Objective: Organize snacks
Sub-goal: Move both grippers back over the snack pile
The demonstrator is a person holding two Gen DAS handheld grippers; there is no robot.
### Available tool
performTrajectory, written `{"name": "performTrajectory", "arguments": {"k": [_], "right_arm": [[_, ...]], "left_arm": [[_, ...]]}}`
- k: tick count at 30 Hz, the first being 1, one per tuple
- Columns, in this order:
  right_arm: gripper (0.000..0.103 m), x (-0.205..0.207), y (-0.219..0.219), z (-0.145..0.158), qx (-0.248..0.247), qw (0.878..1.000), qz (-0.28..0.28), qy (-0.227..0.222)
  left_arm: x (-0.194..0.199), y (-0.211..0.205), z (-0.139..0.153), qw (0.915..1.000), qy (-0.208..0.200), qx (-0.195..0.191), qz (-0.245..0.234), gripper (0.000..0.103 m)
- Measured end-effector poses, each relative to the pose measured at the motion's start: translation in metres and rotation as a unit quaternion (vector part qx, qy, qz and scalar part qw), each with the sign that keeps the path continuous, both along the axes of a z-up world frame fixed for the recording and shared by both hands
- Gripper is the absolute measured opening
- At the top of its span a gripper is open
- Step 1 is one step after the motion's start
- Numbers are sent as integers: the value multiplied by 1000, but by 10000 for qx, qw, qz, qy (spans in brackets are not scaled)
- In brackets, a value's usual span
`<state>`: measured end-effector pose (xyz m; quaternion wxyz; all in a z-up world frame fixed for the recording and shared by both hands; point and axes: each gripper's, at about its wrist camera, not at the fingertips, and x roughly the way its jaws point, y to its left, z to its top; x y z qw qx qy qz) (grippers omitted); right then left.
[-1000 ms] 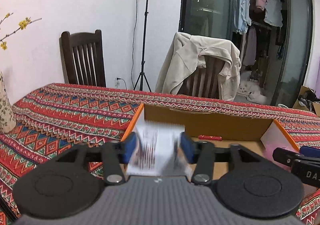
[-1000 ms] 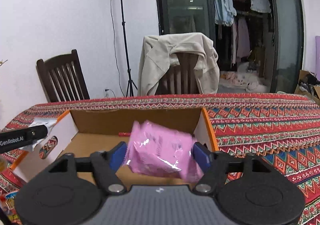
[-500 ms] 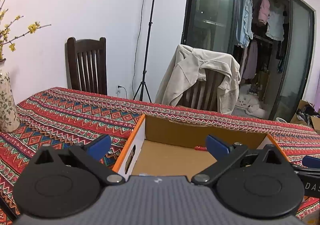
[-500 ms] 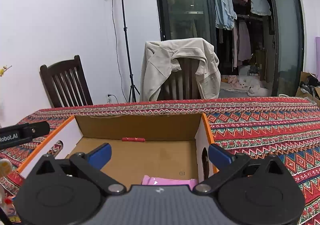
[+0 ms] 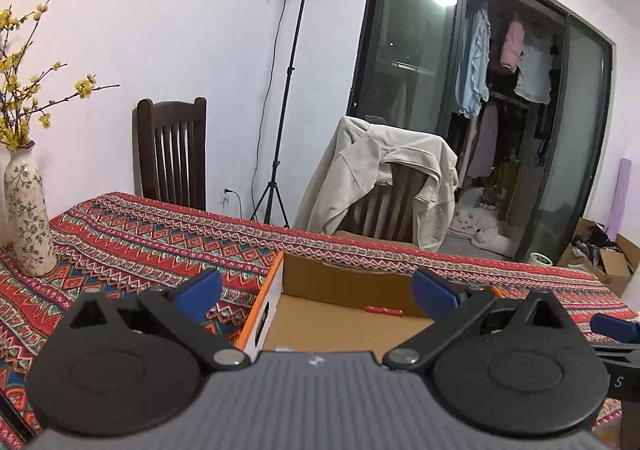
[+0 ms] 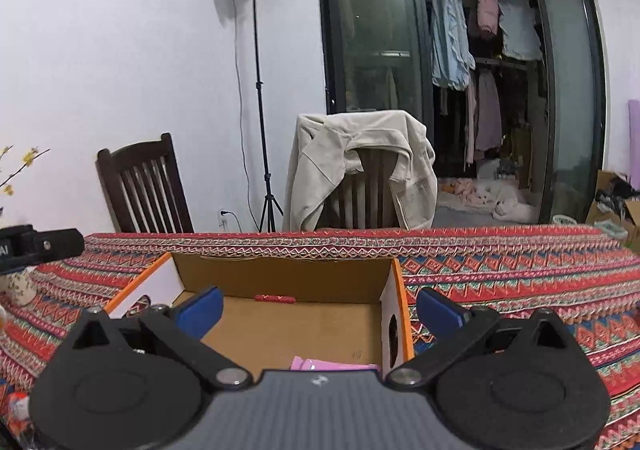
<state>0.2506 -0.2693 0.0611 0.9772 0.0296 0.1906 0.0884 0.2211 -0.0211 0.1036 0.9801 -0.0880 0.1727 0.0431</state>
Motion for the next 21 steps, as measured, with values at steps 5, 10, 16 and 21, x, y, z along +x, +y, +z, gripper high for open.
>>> {"name": "performTrajectory", "arguments": {"k": [5, 10, 16, 21], "right_arm": [[103, -30, -3, 5, -54, 9999, 110, -55], [103, -59, -7, -1, -48, 9997, 232, -35], [103, -95, -8, -18, -64, 9994, 338, 57], [103, -126, -13, -31, 1, 9991, 398, 148]], "left_arm": [[-24, 4, 2, 9999, 35, 13, -106, 103], [-52, 12, -4, 9997, 81, 11, -224, 103], [-88, 24, -16, 9996, 120, 12, -237, 103], [-118, 28, -35, 9993, 182, 84, -316, 103]]}}
